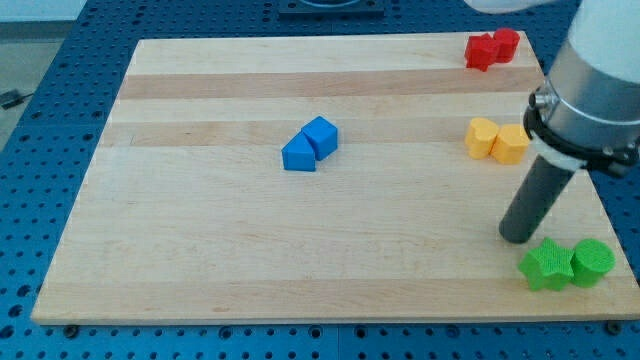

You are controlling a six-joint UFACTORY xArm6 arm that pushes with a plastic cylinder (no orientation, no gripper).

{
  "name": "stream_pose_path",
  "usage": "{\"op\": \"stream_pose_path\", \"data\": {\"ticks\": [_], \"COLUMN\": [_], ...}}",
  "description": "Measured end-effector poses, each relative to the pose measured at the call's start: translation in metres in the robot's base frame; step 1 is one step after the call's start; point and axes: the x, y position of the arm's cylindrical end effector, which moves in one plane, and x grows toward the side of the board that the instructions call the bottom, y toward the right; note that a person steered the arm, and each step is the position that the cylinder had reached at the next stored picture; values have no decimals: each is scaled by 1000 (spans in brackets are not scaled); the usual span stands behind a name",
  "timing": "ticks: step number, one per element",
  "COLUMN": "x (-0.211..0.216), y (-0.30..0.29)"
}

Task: Separate the green blocks from each other

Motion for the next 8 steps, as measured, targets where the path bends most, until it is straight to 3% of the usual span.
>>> {"op": "stream_pose_path", "data": {"ticks": [1,2,3,4,6,8], "x": [-23,-26,-24,-12,59,59], "y": [43,114,150,150,139,30]}}
